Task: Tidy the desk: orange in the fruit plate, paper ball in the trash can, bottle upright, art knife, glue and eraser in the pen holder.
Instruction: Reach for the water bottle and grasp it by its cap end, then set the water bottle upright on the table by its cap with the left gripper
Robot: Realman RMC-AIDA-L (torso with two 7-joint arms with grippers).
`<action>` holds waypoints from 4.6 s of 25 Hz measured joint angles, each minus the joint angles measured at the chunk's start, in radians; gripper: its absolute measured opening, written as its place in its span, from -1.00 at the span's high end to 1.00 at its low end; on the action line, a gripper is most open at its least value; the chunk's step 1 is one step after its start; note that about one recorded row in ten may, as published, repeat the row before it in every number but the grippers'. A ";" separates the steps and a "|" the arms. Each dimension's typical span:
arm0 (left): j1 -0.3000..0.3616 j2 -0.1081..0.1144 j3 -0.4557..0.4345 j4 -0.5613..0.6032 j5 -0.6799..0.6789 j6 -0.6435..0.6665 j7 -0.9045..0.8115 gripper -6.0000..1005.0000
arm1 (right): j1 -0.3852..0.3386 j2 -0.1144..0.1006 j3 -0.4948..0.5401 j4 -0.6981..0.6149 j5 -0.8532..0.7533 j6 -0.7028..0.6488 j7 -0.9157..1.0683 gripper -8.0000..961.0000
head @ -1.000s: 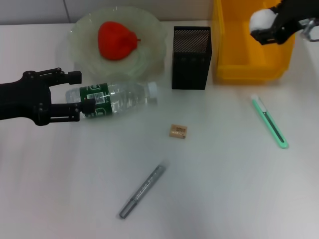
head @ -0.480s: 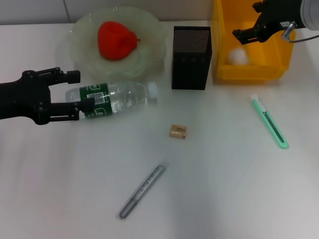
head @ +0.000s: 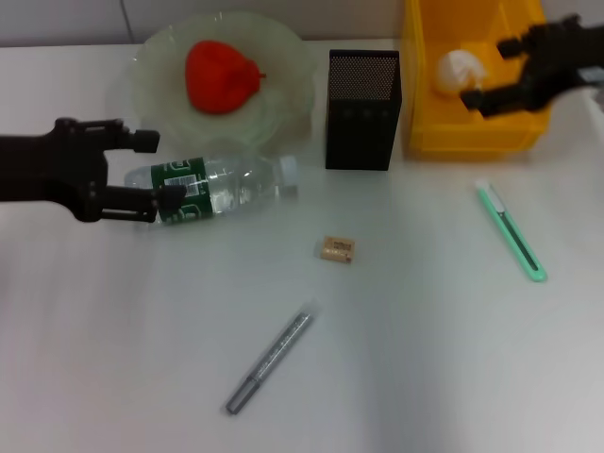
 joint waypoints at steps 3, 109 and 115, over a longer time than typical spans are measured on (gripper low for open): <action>-0.059 -0.039 0.003 0.134 0.143 0.002 -0.068 -0.58 | -0.048 -0.001 0.086 -0.091 0.025 -0.168 -0.024 -0.71; 0.022 -0.078 0.752 0.448 0.445 -0.632 -0.516 0.13 | -0.146 -0.003 0.583 -0.132 0.137 -0.765 -0.299 -0.71; 0.121 -0.074 0.572 0.493 0.236 -0.593 -0.474 0.13 | -0.135 0.001 0.561 -0.128 0.171 -0.766 -0.299 -0.70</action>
